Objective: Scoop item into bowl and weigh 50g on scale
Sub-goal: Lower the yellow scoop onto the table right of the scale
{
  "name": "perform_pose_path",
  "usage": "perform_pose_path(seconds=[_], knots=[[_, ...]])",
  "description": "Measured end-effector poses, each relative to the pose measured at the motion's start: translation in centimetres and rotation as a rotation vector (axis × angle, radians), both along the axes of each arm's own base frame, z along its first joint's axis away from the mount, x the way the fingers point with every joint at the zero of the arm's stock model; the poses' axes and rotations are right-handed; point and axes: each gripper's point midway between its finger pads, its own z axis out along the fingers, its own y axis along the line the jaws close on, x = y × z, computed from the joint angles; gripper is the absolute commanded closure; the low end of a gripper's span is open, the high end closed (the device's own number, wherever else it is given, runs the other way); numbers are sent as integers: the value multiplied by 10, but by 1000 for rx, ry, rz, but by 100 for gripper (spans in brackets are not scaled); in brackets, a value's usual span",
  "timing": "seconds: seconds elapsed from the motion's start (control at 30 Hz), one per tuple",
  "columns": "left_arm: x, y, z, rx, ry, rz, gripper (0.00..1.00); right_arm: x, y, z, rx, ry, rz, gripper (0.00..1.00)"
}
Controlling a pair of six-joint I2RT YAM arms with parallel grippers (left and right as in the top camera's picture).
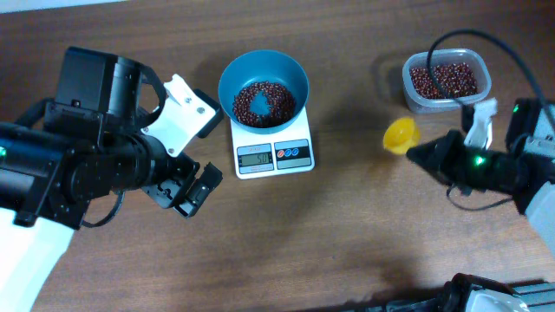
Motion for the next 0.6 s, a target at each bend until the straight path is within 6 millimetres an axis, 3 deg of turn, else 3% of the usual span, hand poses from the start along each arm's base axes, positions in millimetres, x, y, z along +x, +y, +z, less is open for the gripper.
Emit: perform_pose_path(seconds=[0.1, 0.3, 0.47, 0.6], knots=[[0, 0, 0, 0, 0, 0, 1, -12, 6, -16, 31, 44, -3, 96], [0, 0, 0, 0, 0, 0, 1, -13, 7, -26, 25, -3, 0, 96], [0, 0, 0, 0, 0, 0, 1, -27, -13, -41, 63, 6, -103, 95], [0, 0, 0, 0, 0, 0, 1, -37, -36, -45, 71, 21, -195, 72]])
